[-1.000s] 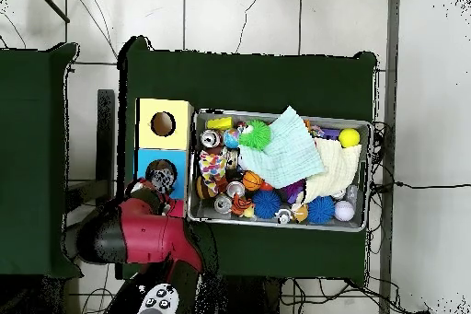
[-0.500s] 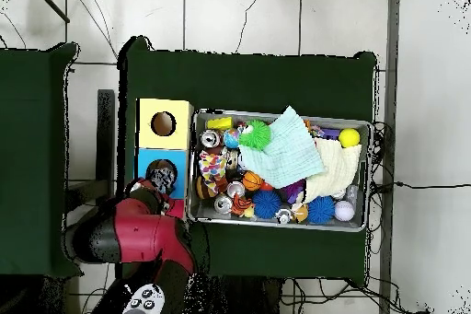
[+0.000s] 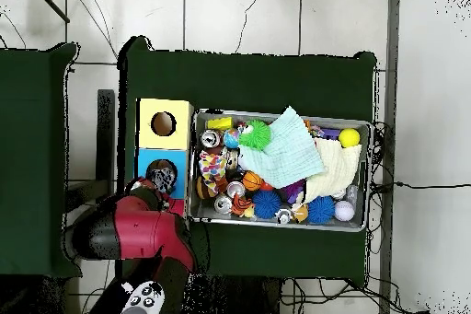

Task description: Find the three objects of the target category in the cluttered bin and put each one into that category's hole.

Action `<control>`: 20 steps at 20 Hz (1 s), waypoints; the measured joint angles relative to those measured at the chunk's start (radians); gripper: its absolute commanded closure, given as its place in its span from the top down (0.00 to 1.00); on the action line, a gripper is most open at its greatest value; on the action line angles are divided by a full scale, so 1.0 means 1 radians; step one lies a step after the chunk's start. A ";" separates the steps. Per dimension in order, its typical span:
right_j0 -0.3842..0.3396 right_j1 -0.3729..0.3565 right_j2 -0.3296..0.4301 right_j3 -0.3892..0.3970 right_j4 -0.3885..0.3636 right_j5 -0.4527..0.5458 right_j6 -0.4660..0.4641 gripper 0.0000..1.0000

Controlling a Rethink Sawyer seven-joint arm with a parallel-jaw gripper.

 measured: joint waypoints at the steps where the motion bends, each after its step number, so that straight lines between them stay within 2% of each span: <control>1: -0.002 0.000 0.000 -0.004 0.000 0.011 0.000 1.00; 20: -0.069 0.016 0.012 -0.118 -0.046 0.242 0.000 1.00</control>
